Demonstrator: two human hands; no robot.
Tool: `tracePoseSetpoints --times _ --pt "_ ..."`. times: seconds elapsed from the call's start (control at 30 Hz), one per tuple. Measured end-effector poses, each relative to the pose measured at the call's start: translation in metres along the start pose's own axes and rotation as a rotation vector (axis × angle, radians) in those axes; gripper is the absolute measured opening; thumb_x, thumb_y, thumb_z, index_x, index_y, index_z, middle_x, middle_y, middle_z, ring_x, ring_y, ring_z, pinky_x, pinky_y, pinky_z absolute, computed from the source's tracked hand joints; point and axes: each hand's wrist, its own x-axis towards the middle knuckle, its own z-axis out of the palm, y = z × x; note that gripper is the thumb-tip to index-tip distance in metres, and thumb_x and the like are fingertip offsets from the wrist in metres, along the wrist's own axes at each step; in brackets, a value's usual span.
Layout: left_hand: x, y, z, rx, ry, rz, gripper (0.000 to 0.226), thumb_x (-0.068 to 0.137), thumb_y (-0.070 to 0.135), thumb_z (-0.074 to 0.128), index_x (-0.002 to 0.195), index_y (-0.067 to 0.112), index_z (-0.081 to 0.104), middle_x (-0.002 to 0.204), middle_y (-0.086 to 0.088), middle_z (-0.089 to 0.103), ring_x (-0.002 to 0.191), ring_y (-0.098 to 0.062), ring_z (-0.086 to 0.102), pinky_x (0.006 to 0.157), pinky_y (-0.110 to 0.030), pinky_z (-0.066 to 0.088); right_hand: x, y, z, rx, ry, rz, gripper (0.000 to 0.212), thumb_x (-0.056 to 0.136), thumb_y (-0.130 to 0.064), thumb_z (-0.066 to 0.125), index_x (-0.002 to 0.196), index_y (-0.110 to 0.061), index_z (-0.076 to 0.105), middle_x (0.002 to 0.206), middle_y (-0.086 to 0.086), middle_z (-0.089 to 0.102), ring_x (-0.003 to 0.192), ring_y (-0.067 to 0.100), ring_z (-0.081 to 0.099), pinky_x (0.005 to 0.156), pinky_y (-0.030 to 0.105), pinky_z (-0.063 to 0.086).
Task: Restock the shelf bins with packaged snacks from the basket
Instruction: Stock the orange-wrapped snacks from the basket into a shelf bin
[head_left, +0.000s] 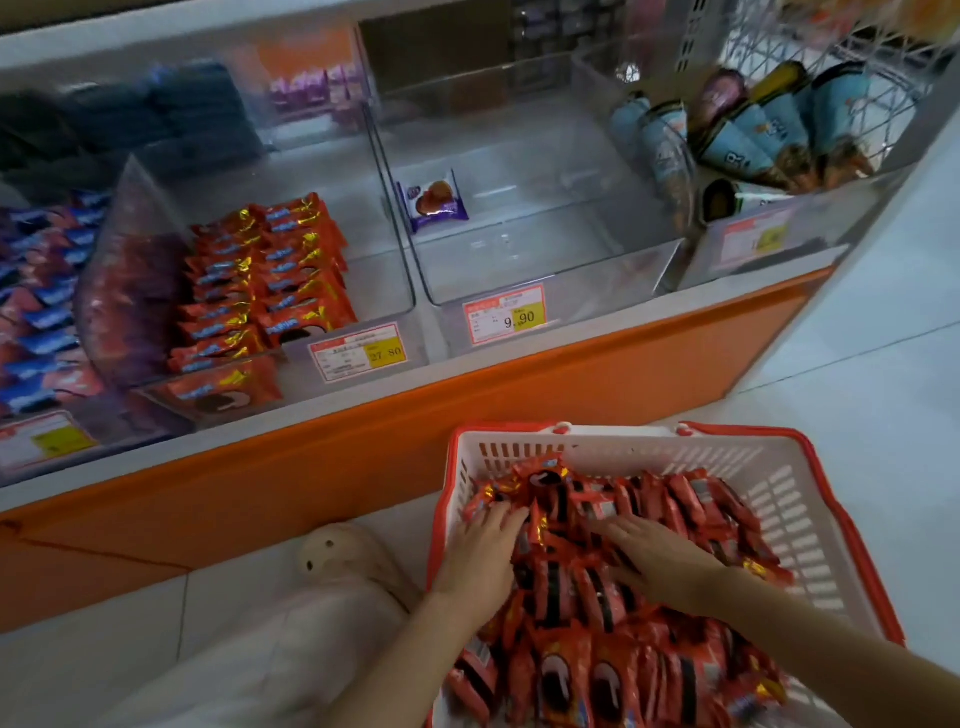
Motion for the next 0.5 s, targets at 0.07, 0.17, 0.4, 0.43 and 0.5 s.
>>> tracePoseSetpoints --times 0.07,0.17,0.4,0.43,0.5 --pt "0.010 0.004 0.007 -0.024 -0.076 -0.027 0.077 0.091 -0.001 0.043 0.152 0.031 0.008 0.160 0.004 0.005 0.146 -0.021 0.009 0.117 -0.041 0.019 0.000 -0.002 0.002 -0.001 -0.064 -0.027 0.061 0.098 -0.041 0.044 0.151 -0.025 0.018 0.155 -0.005 0.023 0.143 0.013 0.018 0.115 0.025 0.011" --pt "0.017 0.012 0.010 -0.005 -0.160 -0.030 0.083 0.090 -0.008 0.043 0.152 0.032 0.006 0.161 0.004 0.002 0.146 -0.023 0.011 0.115 -0.040 0.024 0.004 -0.004 0.007 -0.009 -0.057 -0.062 0.060 0.096 -0.037 0.049 0.150 -0.028 0.023 0.151 -0.003 0.031 0.141 0.013 0.022 0.115 0.025 0.009" --pt "0.018 0.016 0.013 0.079 -0.097 -0.104 0.065 0.090 -0.005 0.047 0.147 0.021 0.027 0.150 -0.008 0.029 0.134 -0.028 0.035 0.105 -0.040 0.036 0.012 0.000 -0.003 -0.121 -0.184 -0.050 0.064 0.088 -0.047 0.060 0.142 -0.017 0.041 0.137 0.001 0.045 0.129 0.020 0.034 0.110 0.031 0.022" --pt "0.017 0.015 0.013 0.101 -0.081 -0.106 0.060 0.091 -0.004 0.046 0.145 0.019 0.031 0.147 -0.008 0.033 0.133 -0.027 0.036 0.104 -0.040 0.037 0.011 0.002 -0.004 -0.125 -0.197 -0.041 0.064 0.086 -0.049 0.060 0.140 -0.016 0.045 0.135 0.001 0.046 0.127 0.021 0.035 0.109 0.032 0.024" --pt "0.014 0.014 0.013 0.154 -0.054 -0.092 0.052 0.094 -0.001 0.042 0.142 0.017 0.035 0.145 -0.007 0.037 0.132 -0.026 0.038 0.102 -0.041 0.038 0.008 0.005 -0.005 -0.096 -0.187 -0.014 0.064 0.085 -0.049 0.061 0.138 -0.016 0.046 0.135 0.000 0.046 0.126 0.019 0.036 0.107 0.031 0.028"
